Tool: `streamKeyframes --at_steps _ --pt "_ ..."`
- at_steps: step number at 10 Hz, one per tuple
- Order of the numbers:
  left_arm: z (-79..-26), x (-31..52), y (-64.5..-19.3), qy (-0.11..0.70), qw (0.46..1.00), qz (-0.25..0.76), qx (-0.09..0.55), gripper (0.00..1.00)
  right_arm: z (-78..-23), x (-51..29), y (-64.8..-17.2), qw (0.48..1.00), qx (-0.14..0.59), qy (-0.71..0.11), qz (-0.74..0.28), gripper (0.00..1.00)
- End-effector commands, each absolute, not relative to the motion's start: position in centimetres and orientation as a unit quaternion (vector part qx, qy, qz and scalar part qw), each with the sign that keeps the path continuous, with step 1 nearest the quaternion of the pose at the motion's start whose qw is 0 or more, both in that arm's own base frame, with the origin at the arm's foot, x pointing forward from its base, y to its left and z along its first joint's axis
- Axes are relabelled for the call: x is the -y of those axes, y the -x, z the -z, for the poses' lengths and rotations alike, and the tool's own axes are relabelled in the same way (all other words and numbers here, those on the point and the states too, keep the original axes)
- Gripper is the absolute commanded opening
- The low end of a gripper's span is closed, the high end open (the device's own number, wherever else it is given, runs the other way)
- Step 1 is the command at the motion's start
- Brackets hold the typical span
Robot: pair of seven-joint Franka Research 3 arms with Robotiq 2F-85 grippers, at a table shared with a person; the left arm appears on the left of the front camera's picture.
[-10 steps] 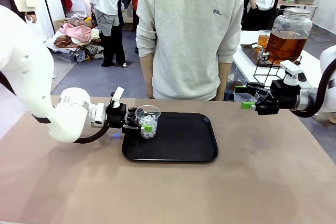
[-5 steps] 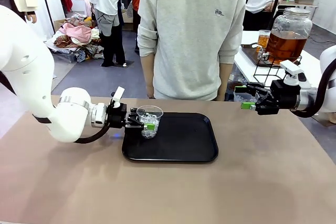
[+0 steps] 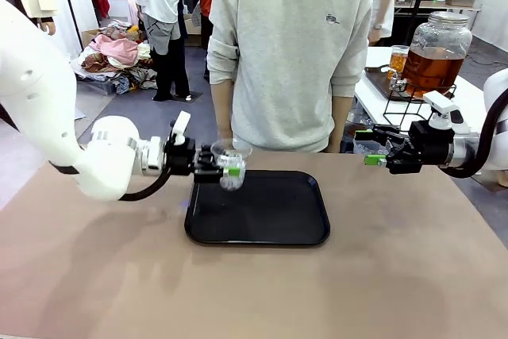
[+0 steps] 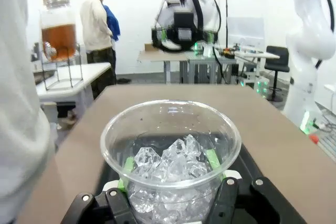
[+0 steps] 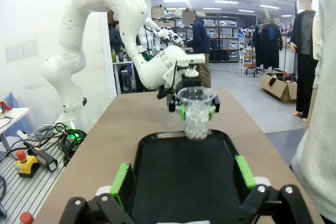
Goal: Pour the drink into the iced cup.
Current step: Pick up the iced cup indicated by the human and present it to them, then open the gripper to release the iced cup you were holding.
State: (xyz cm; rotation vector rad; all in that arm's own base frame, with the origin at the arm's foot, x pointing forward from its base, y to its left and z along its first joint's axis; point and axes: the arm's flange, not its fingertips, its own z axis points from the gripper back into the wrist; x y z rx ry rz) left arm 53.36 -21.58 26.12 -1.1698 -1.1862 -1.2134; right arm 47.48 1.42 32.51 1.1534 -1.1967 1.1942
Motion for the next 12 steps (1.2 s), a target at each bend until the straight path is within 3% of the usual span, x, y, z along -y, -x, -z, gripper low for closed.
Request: streamKeyframes --at_steps 1,5,12 --pt "-29.9 23.0 -55.2 0.487 0.522 0.481 0.508 0.64 -32.8 -1.5 -47.6 0.521 0.498 -0.482 -0.499 1.0" --pt "-34.2 25.0 -58.8 0.475 0.553 0.467 0.5 0.64 -32.8 -1.5 -47.6 0.521 0.498 -0.482 -0.499 1.0" --pt "-33.7 24.0 -57.4 0.476 0.535 0.478 0.509 0.64 -32.8 -1.5 -47.6 0.521 0.498 -0.482 -0.499 1.0"
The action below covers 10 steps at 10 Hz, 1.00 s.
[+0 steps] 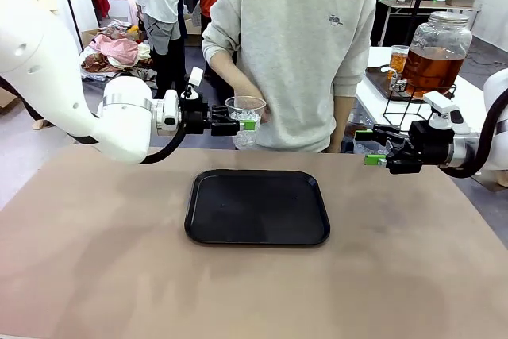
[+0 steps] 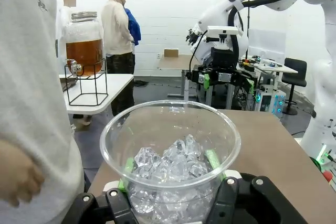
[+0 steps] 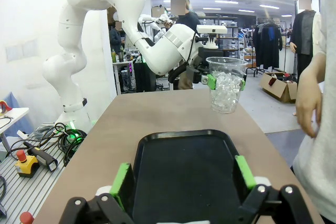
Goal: Pour the drink into the iced cup.
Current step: Open the gripper to release the iced cup you were holding.
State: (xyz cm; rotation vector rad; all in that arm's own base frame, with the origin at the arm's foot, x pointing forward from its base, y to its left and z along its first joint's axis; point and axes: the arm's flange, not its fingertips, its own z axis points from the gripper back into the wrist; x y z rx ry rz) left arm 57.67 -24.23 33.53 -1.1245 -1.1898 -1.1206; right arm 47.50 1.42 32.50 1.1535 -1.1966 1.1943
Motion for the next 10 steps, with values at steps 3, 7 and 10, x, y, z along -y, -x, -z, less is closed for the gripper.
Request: streamKeyframes --at_steps 3,7,10 --pt "-33.68 24.04 -57.39 0.476 0.535 0.478 0.509 0.64 -32.81 -1.51 -47.61 0.521 0.498 -0.482 -0.499 1.0" --pt "-33.68 24.04 -57.39 0.476 0.535 0.478 0.509 0.64 -32.81 -1.51 -47.61 0.521 0.498 -0.482 -0.499 1.0" --pt "-33.68 24.04 -57.39 0.476 0.535 0.478 0.509 0.64 -32.81 -1.51 -47.61 0.521 0.498 -0.482 -0.499 1.0"
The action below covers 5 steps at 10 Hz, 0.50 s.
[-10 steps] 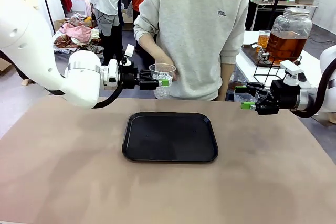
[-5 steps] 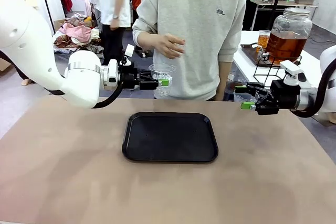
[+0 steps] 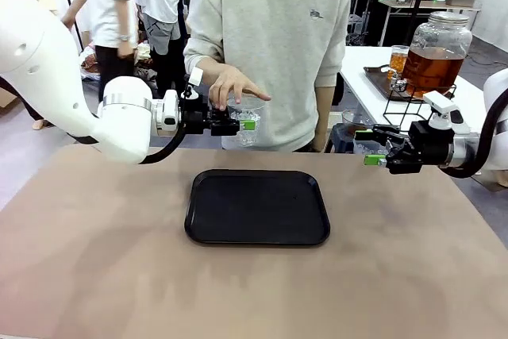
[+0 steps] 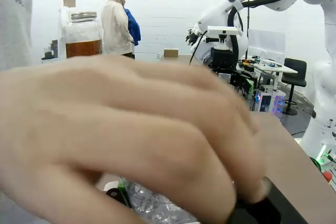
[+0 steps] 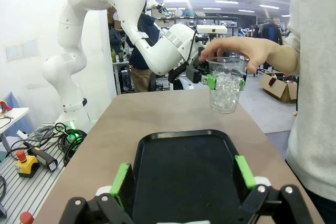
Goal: Pour the drink into the iced cup.
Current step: Open the gripper to release the iced cup you were holding.
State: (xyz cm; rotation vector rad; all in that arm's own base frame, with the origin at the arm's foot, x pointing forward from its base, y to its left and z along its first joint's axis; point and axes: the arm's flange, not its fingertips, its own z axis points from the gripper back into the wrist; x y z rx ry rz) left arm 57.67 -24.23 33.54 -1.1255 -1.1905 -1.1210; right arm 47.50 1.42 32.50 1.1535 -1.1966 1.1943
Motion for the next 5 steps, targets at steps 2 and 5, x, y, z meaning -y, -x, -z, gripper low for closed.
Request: streamKeyframes --at_steps 2,5 --pt "-33.68 24.04 -57.39 0.476 0.535 0.478 0.509 0.64 -32.81 -1.51 -47.61 0.521 0.498 -0.482 -0.499 1.0" --pt "-33.68 24.04 -57.39 0.476 0.535 0.478 0.509 0.64 -32.81 -1.51 -47.61 0.521 0.498 -0.482 -0.499 1.0"
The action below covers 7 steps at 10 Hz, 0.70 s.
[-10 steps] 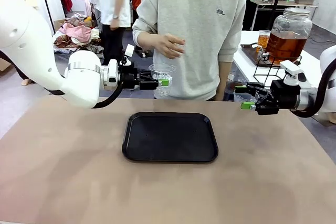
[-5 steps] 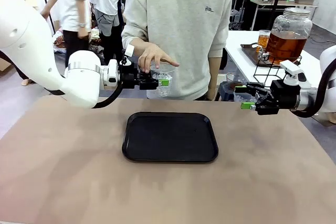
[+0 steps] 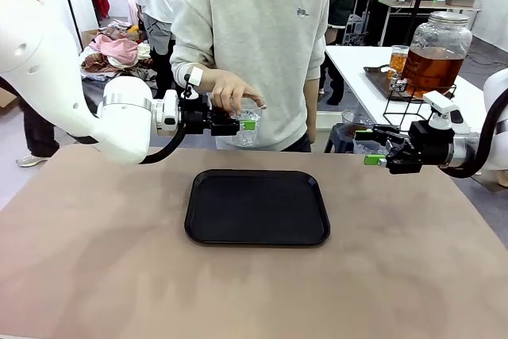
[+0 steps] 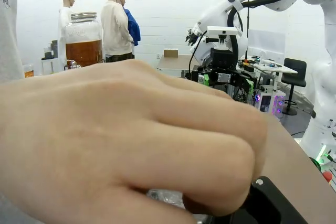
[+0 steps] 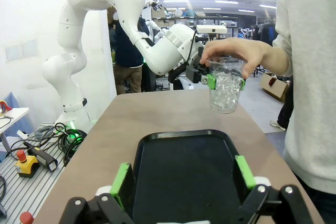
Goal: Pour the drink into the iced cup.
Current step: Open the gripper to release the iced cup you were holding.
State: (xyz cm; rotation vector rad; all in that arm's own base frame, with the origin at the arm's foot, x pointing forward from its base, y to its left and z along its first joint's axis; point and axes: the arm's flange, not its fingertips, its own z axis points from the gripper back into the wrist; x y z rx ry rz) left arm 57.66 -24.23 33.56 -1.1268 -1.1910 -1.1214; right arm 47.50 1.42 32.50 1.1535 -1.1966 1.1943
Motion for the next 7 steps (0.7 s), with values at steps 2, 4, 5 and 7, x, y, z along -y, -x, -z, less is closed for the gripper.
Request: streamKeyframes --at_steps 2,4,5,7 --pt "-33.68 24.04 -57.39 0.476 0.535 0.478 0.509 0.64 -32.81 -1.51 -47.61 0.521 0.498 -0.482 -0.499 1.0" --pt "-33.68 24.04 -57.39 0.476 0.535 0.478 0.509 0.64 -32.81 -1.51 -47.61 0.521 0.498 -0.482 -0.499 1.0" --pt "-33.68 24.04 -57.39 0.476 0.535 0.478 0.509 0.64 -32.81 -1.51 -47.61 0.521 0.498 -0.482 -0.499 1.0" --pt "-33.68 24.04 -57.39 0.476 0.535 0.478 0.509 0.64 -32.81 -1.51 -47.61 0.521 0.498 -0.482 -0.499 1.0"
